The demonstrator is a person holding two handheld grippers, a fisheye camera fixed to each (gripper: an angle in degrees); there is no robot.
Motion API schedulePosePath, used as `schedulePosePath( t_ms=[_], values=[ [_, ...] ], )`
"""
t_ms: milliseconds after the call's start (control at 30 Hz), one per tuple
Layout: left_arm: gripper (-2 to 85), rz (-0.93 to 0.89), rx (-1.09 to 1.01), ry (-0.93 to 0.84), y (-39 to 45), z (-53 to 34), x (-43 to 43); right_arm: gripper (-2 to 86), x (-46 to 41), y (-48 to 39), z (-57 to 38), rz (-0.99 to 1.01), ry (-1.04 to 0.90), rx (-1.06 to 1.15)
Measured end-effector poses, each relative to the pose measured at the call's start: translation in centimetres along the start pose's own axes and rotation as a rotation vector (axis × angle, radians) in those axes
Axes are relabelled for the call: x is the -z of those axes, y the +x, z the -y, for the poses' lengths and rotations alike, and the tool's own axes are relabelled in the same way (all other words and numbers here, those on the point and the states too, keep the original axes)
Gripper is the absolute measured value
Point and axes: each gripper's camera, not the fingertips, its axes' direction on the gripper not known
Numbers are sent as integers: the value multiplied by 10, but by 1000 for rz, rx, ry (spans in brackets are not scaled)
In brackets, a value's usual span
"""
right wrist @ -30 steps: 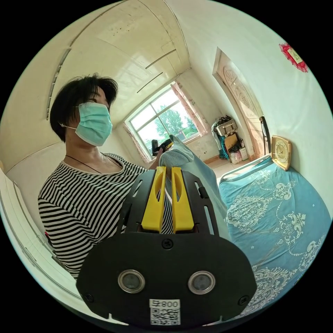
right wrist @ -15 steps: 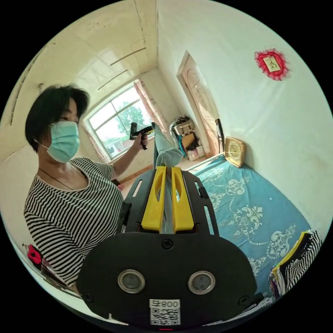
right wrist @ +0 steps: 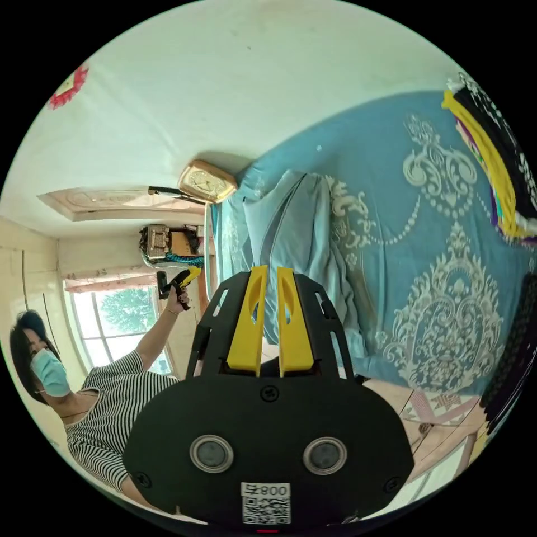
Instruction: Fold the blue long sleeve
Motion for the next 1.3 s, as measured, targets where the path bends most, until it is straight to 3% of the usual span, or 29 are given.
schedulePosePath(
  t_ms=[233,467,667,800,933,1133,1233,1300],
  values=[
    [122,16,250,-286,-51,-57,-62,66,-83,125,-89,19,-134,-359],
    [126,233,125,-430,-7,-2,-92,79,-124,140,-46,-184,-240,-308],
    [74,376,177,-507,-5,38,-114,65,-162,164,-11,-379,-348,-262],
    [45,367,186,-542,-3,55,-113,21,-169,185,-9,-413,-380,-282],
    [38,392,148,-533,9,60,-83,5,-146,191,-8,-338,-419,-232],
    [34,473,147,-401,10,77,40,0,-42,168,-2,-313,-365,-122],
    [35,606,186,-217,9,105,141,0,50,141,25,-411,-258,-37],
    [39,652,278,2,5,125,227,0,118,126,51,-540,-152,-8]
  ],
)
